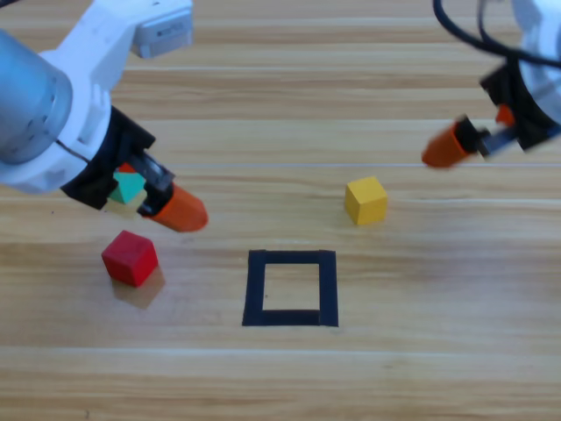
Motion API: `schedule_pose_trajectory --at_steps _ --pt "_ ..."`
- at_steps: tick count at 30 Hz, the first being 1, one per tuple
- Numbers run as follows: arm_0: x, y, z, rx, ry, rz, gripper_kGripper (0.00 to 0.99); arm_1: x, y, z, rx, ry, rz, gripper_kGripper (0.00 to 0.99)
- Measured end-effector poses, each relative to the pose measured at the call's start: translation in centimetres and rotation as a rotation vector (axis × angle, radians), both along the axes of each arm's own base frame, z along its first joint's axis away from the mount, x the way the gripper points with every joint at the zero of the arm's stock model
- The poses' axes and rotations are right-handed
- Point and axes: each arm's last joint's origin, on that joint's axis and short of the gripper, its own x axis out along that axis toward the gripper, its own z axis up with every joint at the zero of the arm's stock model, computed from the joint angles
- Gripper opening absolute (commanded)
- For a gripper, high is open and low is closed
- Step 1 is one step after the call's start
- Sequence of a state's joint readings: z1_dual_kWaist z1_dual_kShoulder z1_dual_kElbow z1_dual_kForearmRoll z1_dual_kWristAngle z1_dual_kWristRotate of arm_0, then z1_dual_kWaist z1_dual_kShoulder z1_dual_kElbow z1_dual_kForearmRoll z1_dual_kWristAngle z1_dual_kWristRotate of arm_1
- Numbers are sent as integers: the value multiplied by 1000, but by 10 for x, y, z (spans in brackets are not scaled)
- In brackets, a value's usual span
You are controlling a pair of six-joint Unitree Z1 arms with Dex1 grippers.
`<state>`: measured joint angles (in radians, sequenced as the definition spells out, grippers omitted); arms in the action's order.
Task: Stack the blocks in the rectangular block: red at the bottom, yellow in the middle, green on top
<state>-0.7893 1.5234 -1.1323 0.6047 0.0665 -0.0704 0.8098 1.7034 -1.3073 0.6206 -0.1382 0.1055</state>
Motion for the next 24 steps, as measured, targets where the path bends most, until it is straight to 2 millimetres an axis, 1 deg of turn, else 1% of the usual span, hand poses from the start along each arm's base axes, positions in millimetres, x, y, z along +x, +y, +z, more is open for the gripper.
schedule_pose_trajectory --at_steps 1,3,6,9,10,11,13,15,18,20,22,24 --pt "0 1 0 11 -4 36 990 5 3 2 0 -18 -32 971" --pt "0 6 -1 49 3 98 990 14 10 -2 -7 -27 -80 971" --pt "5 13 10 53 25 163 990 25 21 -16 -40 -11 -87 971" --pt "17 23 23 56 52 251 990 38 35 -29 -59 10 -93 971" --pt "22 26 23 69 64 282 990 43 40 -32 -70 25 -99 971" --pt "29 28 21 87 82 325 990 47 44 -30 -70 39 -119 971" --pt "45 27 7 150 125 385 990 56 54 -34 -72 61 -149 971" --pt "64 21 -18 214 181 421 990 63 61 -42 -80 73 -156 971" --pt "84 11 -52 299 257 429 990 73 72 -59 -108 104 -156 973" --pt "92 5 -72 344 295 437 990 77 77 -68 -114 121 -154 974" --pt "97 2 -88 378 327 436 990 79 80 -78 -124 141 -158 974" --pt "99 0 -96 395 345 434 990 82 84 -87 -126 160 -161 974"
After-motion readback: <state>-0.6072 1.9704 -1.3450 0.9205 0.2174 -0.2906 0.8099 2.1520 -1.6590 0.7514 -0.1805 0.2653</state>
